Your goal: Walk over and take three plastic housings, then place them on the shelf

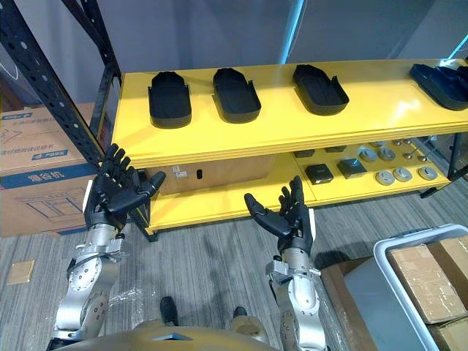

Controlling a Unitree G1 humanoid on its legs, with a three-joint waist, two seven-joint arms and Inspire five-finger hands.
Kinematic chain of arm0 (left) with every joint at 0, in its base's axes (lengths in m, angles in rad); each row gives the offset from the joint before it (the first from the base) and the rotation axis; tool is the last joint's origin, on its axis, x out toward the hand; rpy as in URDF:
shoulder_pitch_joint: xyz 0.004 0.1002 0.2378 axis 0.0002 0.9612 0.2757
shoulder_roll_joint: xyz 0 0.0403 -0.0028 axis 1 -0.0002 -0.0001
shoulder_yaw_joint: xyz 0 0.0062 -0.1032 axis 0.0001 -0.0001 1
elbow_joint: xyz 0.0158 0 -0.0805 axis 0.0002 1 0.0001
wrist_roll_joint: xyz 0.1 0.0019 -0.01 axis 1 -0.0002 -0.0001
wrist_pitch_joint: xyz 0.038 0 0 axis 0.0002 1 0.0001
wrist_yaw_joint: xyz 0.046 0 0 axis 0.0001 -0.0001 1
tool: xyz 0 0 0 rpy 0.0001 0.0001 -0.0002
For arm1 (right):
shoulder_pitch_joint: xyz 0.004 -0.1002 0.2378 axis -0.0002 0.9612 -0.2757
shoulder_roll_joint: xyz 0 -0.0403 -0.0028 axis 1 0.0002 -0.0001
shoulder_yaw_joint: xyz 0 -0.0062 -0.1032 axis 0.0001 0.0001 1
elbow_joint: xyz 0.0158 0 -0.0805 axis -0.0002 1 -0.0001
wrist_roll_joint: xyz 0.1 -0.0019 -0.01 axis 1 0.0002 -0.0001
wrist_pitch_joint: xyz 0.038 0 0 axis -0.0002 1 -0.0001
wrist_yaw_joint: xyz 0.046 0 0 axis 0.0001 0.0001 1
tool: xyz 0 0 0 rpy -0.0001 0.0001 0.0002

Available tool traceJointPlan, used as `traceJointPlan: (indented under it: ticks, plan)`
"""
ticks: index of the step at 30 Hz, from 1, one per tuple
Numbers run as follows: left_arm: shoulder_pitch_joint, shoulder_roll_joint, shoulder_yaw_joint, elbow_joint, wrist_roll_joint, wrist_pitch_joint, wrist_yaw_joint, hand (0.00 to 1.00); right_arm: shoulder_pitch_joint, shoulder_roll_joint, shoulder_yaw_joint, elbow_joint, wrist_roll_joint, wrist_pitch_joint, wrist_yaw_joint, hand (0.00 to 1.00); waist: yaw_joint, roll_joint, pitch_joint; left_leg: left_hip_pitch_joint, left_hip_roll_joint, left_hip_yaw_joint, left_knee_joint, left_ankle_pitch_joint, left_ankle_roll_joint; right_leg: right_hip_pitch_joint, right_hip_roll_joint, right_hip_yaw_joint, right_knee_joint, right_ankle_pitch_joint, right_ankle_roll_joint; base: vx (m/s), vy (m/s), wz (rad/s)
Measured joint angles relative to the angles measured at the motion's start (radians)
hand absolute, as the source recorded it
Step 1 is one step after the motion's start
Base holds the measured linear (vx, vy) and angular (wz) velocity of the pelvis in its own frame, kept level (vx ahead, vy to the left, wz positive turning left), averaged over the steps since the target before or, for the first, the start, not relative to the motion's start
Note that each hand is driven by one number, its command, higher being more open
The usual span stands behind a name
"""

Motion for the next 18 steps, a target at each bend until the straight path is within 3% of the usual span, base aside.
traceJointPlan:
  ticks: [3, 5, 6, 7, 8, 9, 10, 11, 13, 17, 18]
  plan:
    - [0.013, -0.001, 0.000, 0.001, -0.005, -0.019, 0.005, 1.00, -0.001, -0.021, -0.002, -0.001, 0.002, 0.000, 0.014, 1.00, 0.000, 0.007, 0.004, -0.026, 0.034, 0.003, 0.112, -0.074, -0.018, -0.008, 0.005, 0.010, 0.057, -0.041, -0.004, 0.00, -0.054, -0.14]
    - [0.033, -0.004, 0.005, 0.001, -0.006, -0.034, 0.017, 1.00, 0.001, -0.056, 0.003, -0.002, 0.008, 0.000, 0.047, 1.00, 0.004, 0.031, 0.019, -0.048, 0.086, 0.007, 0.228, -0.147, -0.054, -0.006, 0.030, 0.019, 0.096, -0.071, -0.045, -0.01, -0.085, -0.39]
    - [0.056, -0.012, 0.025, 0.002, -0.005, -0.049, 0.022, 1.00, 0.002, -0.080, 0.009, -0.006, 0.012, 0.000, 0.079, 1.00, 0.002, 0.061, 0.032, -0.074, 0.129, -0.008, 0.338, -0.201, -0.090, -0.003, 0.059, 0.037, 0.110, -0.079, -0.051, 0.00, -0.051, -0.48]
    - [0.061, -0.019, 0.036, 0.007, -0.005, -0.052, 0.023, 1.00, 0.005, -0.086, 0.010, -0.010, 0.012, 0.000, 0.087, 1.00, 0.001, 0.073, 0.037, -0.084, 0.145, -0.020, 0.374, -0.212, -0.102, -0.002, 0.073, 0.051, 0.109, -0.079, -0.051, 0.01, -0.041, -0.59]
    - [0.060, -0.031, 0.058, 0.032, -0.007, -0.061, 0.024, 1.00, 0.008, -0.087, 0.010, -0.013, 0.012, 0.000, 0.095, 1.00, 0.002, 0.084, 0.044, -0.110, 0.152, -0.083, 0.433, -0.170, -0.099, -0.003, 0.089, 0.078, 0.107, -0.078, -0.053, 0.06, -0.034, -0.53]
    - [0.066, -0.033, 0.076, 0.053, -0.019, -0.061, 0.022, 1.00, 0.008, -0.079, 0.012, -0.013, 0.013, 0.000, 0.099, 1.00, 0.001, 0.073, 0.056, -0.166, 0.156, -0.109, 0.527, -0.131, -0.116, 0.004, 0.085, 0.102, 0.105, -0.077, -0.056, 0.07, -0.066, -0.52]
    - [0.068, -0.033, 0.078, 0.066, -0.027, -0.061, 0.021, 1.00, 0.011, -0.077, 0.011, -0.013, 0.017, -0.001, 0.099, 1.00, 0.002, 0.060, 0.063, -0.169, 0.139, -0.121, 0.505, -0.133, -0.120, 0.002, 0.072, 0.108, 0.107, -0.077, -0.056, 0.07, -0.069, -0.39]
    - [0.069, -0.035, 0.075, 0.080, -0.027, -0.061, 0.017, 1.00, 0.011, -0.076, 0.008, -0.013, 0.021, -0.004, 0.099, 1.00, 0.000, 0.057, 0.066, -0.165, 0.108, -0.144, 0.426, -0.133, -0.120, -0.002, 0.059, 0.121, 0.110, -0.077, -0.057, 0.06, -0.028, -0.28]
    - [0.075, -0.048, 0.062, 0.081, -0.026, -0.065, -0.004, 1.00, 0.008, -0.097, -0.020, -0.013, 0.024, -0.018, 0.096, 1.00, 0.000, 0.079, 0.077, -0.164, 0.074, -0.202, 0.244, -0.118, -0.099, -0.006, 0.056, 0.139, 0.107, -0.082, -0.056, 0.13, 0.086, -0.27]
    - [0.096, -0.043, 0.064, 0.077, -0.026, -0.086, -0.008, 1.00, -0.017, -0.124, 0.012, -0.013, 0.045, -0.031, 0.091, 1.00, 0.029, 0.082, 0.080, -0.143, 0.051, -0.200, 0.224, -0.030, -0.028, -0.024, 0.046, 0.197, 0.134, -0.121, -0.020, 0.16, 0.167, -0.53]
    - [0.097, -0.035, 0.073, 0.076, -0.026, -0.086, -0.005, 1.00, -0.028, -0.121, 0.037, -0.011, 0.043, -0.031, 0.083, 1.00, 0.031, 0.060, 0.080, -0.142, 0.038, -0.177, 0.236, -0.048, -0.013, -0.024, 0.012, 0.171, 0.121, -0.128, -0.017, 0.16, 0.182, -0.49]
